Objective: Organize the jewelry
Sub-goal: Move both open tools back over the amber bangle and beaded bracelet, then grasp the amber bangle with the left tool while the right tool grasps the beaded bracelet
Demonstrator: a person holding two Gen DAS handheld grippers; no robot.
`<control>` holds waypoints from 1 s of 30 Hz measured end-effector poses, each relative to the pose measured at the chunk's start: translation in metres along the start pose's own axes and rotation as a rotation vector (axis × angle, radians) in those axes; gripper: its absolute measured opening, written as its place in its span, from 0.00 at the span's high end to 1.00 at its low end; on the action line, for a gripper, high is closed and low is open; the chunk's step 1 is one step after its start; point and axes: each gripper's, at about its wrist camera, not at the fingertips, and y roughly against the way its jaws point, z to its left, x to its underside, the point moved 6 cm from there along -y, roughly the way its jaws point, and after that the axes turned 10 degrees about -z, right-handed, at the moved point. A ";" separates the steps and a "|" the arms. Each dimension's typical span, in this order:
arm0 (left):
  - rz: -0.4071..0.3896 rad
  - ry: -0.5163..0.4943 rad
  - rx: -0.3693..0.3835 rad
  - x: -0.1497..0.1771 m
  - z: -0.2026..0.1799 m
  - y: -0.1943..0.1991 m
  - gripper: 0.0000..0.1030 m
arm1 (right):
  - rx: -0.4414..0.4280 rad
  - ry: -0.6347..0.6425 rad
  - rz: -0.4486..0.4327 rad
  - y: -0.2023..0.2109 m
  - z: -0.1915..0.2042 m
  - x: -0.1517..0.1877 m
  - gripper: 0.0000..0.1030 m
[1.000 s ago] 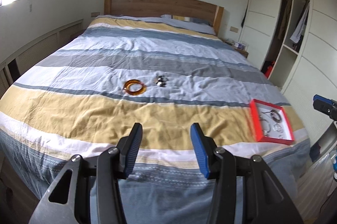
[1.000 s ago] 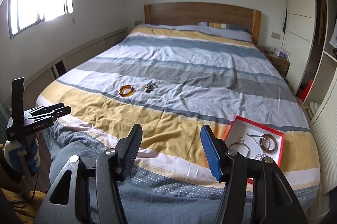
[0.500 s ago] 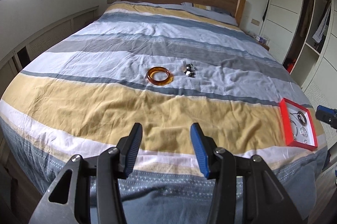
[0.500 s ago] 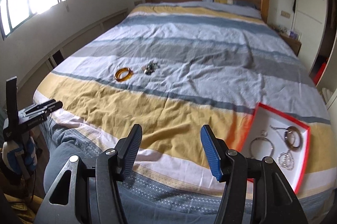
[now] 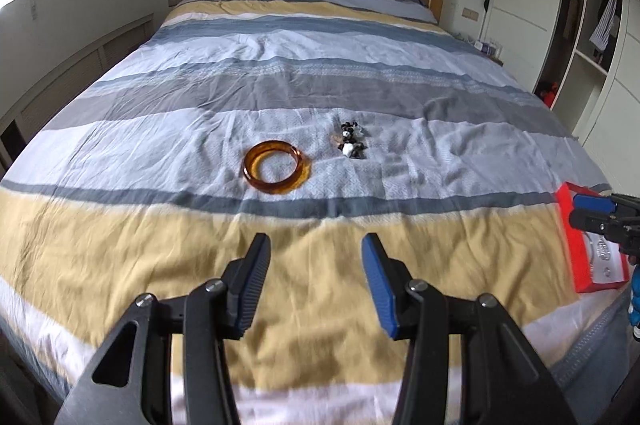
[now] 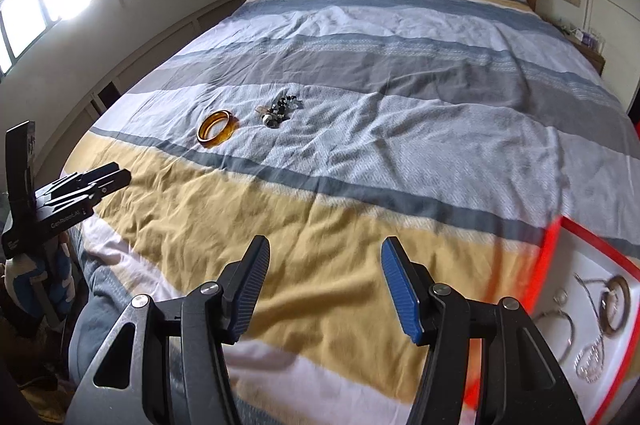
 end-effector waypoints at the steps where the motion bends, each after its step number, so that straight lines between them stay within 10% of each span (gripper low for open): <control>1: 0.005 -0.014 -0.002 -0.003 0.000 -0.012 0.56 | -0.009 0.004 0.004 -0.011 0.001 -0.005 0.44; 21: 0.143 -0.173 0.081 -0.008 0.030 -0.184 0.57 | -0.161 -0.060 0.021 -0.197 0.044 -0.070 0.44; 30: 0.095 -0.165 0.112 -0.001 0.030 -0.193 0.90 | -0.185 -0.069 0.046 -0.248 0.062 -0.074 0.44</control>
